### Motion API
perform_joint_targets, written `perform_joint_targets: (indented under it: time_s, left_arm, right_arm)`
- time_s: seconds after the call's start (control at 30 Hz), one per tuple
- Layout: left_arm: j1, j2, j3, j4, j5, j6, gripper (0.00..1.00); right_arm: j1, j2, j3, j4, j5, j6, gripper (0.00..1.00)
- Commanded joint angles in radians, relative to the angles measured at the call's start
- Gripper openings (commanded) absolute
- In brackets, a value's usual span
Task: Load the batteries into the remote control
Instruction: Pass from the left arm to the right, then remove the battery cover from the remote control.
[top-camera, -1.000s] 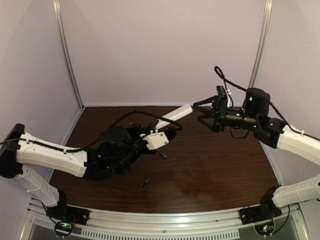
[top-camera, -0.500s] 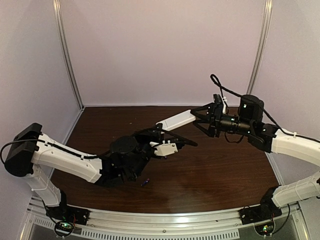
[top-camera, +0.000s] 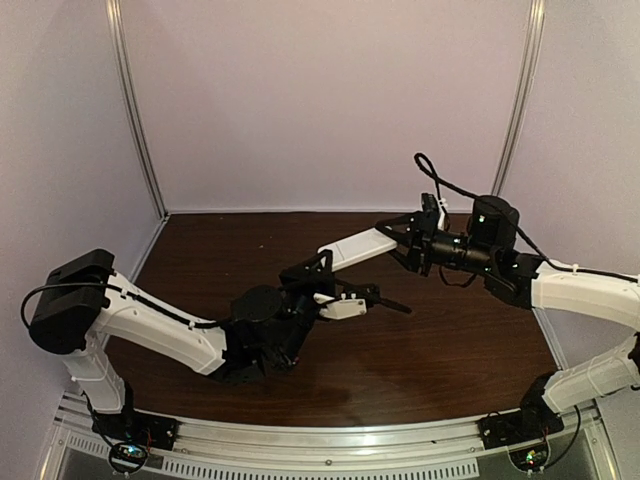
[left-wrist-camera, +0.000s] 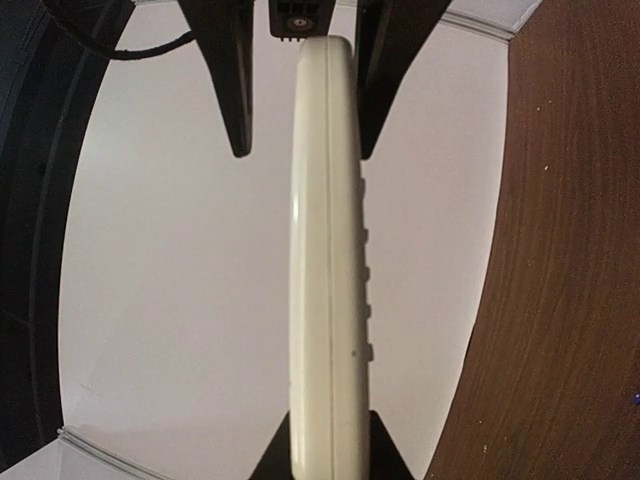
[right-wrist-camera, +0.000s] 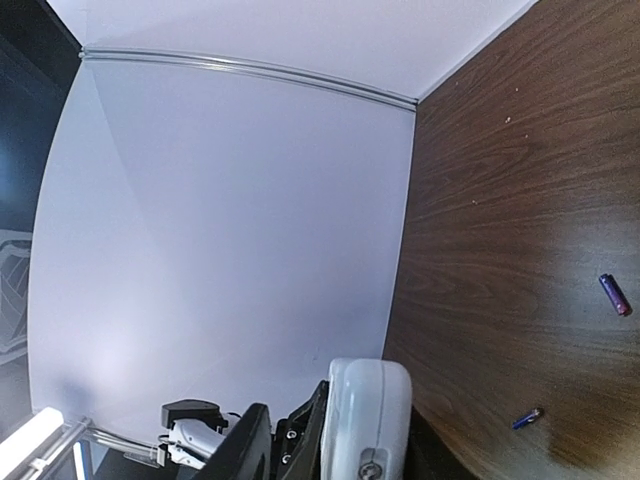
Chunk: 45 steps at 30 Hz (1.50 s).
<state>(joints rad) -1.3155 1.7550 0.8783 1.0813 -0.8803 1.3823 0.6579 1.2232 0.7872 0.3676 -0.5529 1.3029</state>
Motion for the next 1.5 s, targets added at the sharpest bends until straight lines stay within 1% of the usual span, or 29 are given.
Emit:
perform_joint_targets:
  time_s: [0.0,0.1,0.2,0.43,0.5,0.63,0.67,0.73,0.8,0.83,0.9,0.97,1.03,1.07,1.13,1.17,1.23,1.27,1.33,1.4,1.47]
  left_arm:
    - [-0.004,0.016,0.031,0.098,-0.028,0.043,0.00]
    - [-0.003,0.020,0.036,0.101,-0.030,0.050,0.00]
    - [-0.005,0.026,0.042,0.106,-0.032,0.059,0.00]
    - [-0.016,0.054,0.064,0.122,-0.038,0.086,0.00]
    - [-0.020,0.062,0.065,0.133,-0.039,0.099,0.00]
    - [-0.021,0.078,0.062,0.161,-0.053,0.128,0.00]
    - [-0.021,0.082,0.061,0.170,-0.061,0.135,0.01]
    - [-0.021,0.083,0.054,0.185,-0.066,0.142,0.14]
    - [-0.020,0.083,0.045,0.201,-0.065,0.148,0.33]
    - [-0.020,0.081,0.042,0.207,-0.068,0.150,0.40]
    - [-0.020,0.076,0.036,0.213,-0.077,0.146,0.50]
    - [-0.021,0.060,0.026,0.207,-0.084,0.127,0.55]
    - [-0.021,0.028,0.013,0.151,-0.084,0.063,0.59]
    - [-0.021,0.003,0.006,0.091,-0.080,0.009,0.60]
    - [-0.021,-0.064,-0.002,-0.097,-0.050,-0.150,0.62]
    - [-0.020,-0.104,-0.003,-0.216,-0.021,-0.254,0.69]
    - [-0.013,-0.178,0.004,-0.417,0.051,-0.445,0.79]
    - [-0.002,-0.213,0.010,-0.515,0.095,-0.544,0.81]
    - [0.029,-0.278,0.029,-0.664,0.187,-0.706,0.83]
    - [0.062,-0.316,0.040,-0.771,0.280,-0.838,0.83]
    - [0.098,-0.346,0.064,-0.866,0.422,-0.970,0.83]
  right_arm:
    - [0.021,0.006,-0.017,0.050,0.010,0.017,0.40]
    - [0.025,0.013,-0.025,0.064,0.013,0.023,0.38]
    - [0.028,0.020,-0.039,0.093,0.018,0.035,0.32]
    - [0.029,0.030,-0.050,0.133,0.036,0.051,0.23]
    - [0.029,0.030,-0.052,0.131,0.040,0.047,0.17]
    - [0.028,0.016,-0.062,0.114,0.051,0.038,0.01]
    - [0.028,0.012,-0.064,0.112,0.056,0.034,0.00]
    - [0.026,0.007,-0.069,0.110,0.060,0.030,0.00]
    - [0.019,0.000,-0.069,0.104,0.061,0.015,0.00]
    - [0.014,-0.004,-0.069,0.103,0.058,0.009,0.00]
    - [-0.004,-0.014,-0.067,0.097,0.045,-0.007,0.00]
    - [-0.024,-0.026,-0.066,0.091,0.029,-0.034,0.00]
    - [-0.045,-0.044,-0.063,0.077,0.012,-0.070,0.00]
    - [-0.056,-0.054,-0.064,0.074,0.002,-0.088,0.00]
    - [-0.085,-0.077,-0.066,0.062,-0.015,-0.119,0.00]
    - [-0.106,-0.092,-0.067,0.062,-0.029,-0.133,0.00]
    - [-0.140,-0.116,-0.071,0.068,-0.054,-0.160,0.00]
    - [-0.152,-0.130,-0.073,0.071,-0.066,-0.174,0.00]
    - [-0.175,-0.150,-0.074,0.076,-0.099,-0.210,0.00]
    - [-0.189,-0.168,-0.069,0.065,-0.127,-0.259,0.00]
    - [-0.193,-0.178,-0.056,0.031,-0.152,-0.322,0.00]
